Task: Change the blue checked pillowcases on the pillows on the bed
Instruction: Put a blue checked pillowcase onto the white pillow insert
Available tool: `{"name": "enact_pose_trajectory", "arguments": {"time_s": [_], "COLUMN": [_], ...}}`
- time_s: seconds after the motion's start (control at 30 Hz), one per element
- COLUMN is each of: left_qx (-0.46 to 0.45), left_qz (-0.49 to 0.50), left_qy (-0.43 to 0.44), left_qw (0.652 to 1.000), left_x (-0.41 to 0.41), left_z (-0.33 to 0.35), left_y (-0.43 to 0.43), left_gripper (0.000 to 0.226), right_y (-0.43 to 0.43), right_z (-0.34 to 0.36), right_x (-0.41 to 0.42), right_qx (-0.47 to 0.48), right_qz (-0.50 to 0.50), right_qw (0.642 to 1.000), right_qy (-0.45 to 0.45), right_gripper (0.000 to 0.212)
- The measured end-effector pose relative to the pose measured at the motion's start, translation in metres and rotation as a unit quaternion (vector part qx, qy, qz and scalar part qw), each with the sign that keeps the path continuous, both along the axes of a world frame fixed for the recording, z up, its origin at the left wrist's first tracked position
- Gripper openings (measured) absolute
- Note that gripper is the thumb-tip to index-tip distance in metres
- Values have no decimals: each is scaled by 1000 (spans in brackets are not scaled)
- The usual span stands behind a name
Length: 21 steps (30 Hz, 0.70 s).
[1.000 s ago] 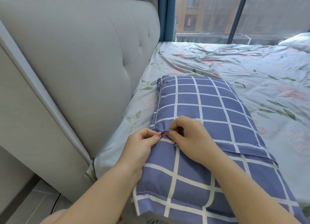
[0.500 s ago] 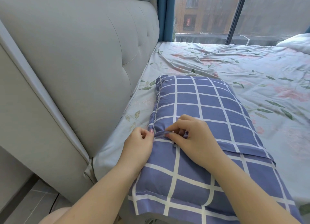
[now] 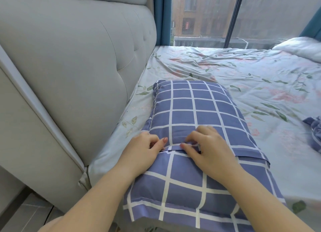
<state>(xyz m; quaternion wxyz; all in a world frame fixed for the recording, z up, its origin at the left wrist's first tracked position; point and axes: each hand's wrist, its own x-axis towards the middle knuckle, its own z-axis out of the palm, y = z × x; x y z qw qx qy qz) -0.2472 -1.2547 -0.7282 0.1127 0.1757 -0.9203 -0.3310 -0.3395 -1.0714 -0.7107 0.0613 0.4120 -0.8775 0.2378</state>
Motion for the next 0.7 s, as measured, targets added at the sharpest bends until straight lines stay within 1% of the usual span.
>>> {"name": "enact_pose_trajectory", "arguments": {"time_s": [0.03, 0.07, 0.1, 0.13, 0.17, 0.2, 0.23, 0.27, 0.3, 0.37, 0.43, 0.5, 0.53, 0.6, 0.63, 0.67, 0.7], "left_qx": [-41, -66, -68, -53, -30, -29, -56, -91, -113, -138, -155, -173, -188, -215, -210, -188, -156], "left_qz": [11, 7, -16, -47, -80, -96, -104, -109, -117, -137, -132, -81, -46, -6, -6, -16, -30], "left_qy": [67, 136, 174, 172, 133, 50, -43, -122, -171, -224, -248, -228, -193, -89, -38, -6, 0], "left_qw": [997, 989, 982, 983, 987, 994, 992, 982, 972, 955, 947, 955, 962, 973, 977, 982, 987], "left_x": [-1, -3, -5, -9, -13, -17, -21, -23, -23, -19, -16, -16, -17, -22, -27, -33, -39], "left_z": [0, 3, 5, 6, 4, 1, -4, -9, -15, -17, -15, -7, -3, 6, 9, 10, 11], "left_y": [5, 10, 15, 20, 25, 30, 33, 34, 33, 32, 32, 36, 38, 45, 48, 50, 51], "left_gripper": [25, 16, 8, 19, 32, 41, 46, 47, 49, 52, 54, 54, 54, 56, 57, 55, 52], "right_y": [4, 8, 12, 15, 17, 18, 20, 22, 25, 35, 47, 52, 52, 47, 44, 41, 38], "right_z": [0, 0, 0, -3, -7, -11, -16, -21, -26, -32, -31, -27, -24, -18, -15, -16, -19], "right_x": [-2, -5, -9, -13, -16, -17, -16, -13, -9, -3, -3, -11, -17, -32, -39, -45, -51], "right_qx": [19, 61, 112, 157, 195, 220, 234, 246, 260, 289, 290, 228, 180, 91, 78, 88, 111], "right_qz": [-40, -78, -103, -110, -108, -101, -92, -82, -71, -51, -37, -73, -111, -184, -199, -201, -195], "right_qw": [999, 995, 988, 979, 969, 962, 959, 957, 954, 947, 944, 959, 968, 973, 973, 973, 973], "right_qy": [22, 17, -15, -63, -103, -125, -131, -131, -130, -134, -151, -151, -136, -103, -87, -69, -55], "right_gripper": [50, 62, 70, 72, 71, 69, 67, 65, 64, 65, 57, 49, 50, 57, 57, 56, 55]}}
